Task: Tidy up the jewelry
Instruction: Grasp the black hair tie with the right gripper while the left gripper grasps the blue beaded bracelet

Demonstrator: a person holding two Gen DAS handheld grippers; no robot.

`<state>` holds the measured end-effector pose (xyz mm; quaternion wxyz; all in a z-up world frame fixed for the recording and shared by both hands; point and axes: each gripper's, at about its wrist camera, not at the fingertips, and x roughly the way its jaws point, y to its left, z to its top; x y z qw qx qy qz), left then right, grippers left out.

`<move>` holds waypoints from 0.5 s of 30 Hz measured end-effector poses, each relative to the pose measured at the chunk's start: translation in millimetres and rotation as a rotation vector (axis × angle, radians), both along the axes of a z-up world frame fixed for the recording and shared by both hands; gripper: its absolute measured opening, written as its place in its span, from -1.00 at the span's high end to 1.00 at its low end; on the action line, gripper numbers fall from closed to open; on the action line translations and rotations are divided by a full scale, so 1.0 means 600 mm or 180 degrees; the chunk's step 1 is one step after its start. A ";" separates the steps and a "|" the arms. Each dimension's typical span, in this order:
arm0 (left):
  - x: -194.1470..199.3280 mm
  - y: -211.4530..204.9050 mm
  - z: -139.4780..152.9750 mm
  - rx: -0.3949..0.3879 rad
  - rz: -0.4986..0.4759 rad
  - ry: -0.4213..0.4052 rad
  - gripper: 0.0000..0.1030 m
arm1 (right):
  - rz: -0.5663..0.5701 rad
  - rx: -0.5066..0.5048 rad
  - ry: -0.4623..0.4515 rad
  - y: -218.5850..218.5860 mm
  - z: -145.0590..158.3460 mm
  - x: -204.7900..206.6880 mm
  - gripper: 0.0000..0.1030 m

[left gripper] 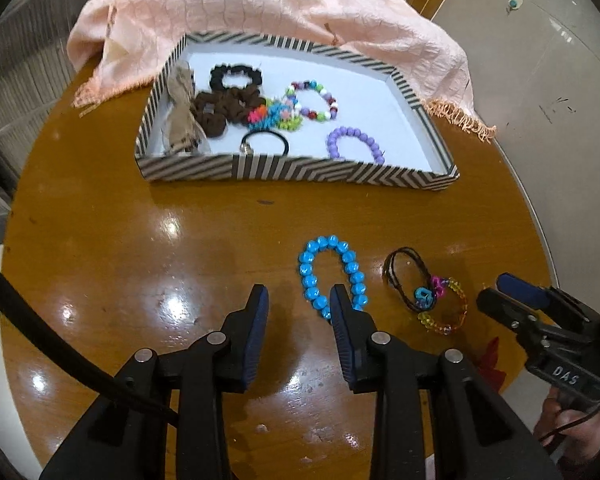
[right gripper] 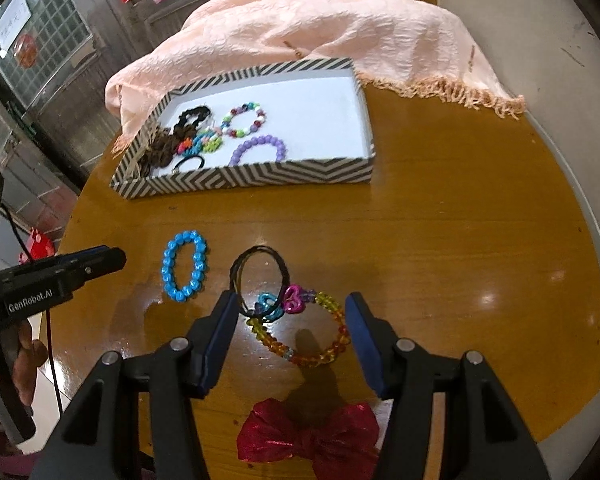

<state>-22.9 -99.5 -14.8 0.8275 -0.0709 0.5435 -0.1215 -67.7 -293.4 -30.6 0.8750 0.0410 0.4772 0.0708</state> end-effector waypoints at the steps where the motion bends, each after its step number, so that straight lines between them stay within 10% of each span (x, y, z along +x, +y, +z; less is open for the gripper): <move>1: 0.001 -0.001 -0.004 0.0009 -0.0003 0.0027 0.69 | 0.0040 -0.0046 -0.0001 0.005 -0.006 0.004 -0.06; 9: 0.012 -0.003 -0.025 0.0071 0.0036 0.0156 0.69 | 0.0346 -0.0304 0.0090 0.035 -0.046 0.068 0.54; 15: 0.023 0.007 -0.027 0.0076 0.0138 0.0152 0.69 | 0.0562 -0.0326 0.0145 0.050 -0.061 0.095 0.55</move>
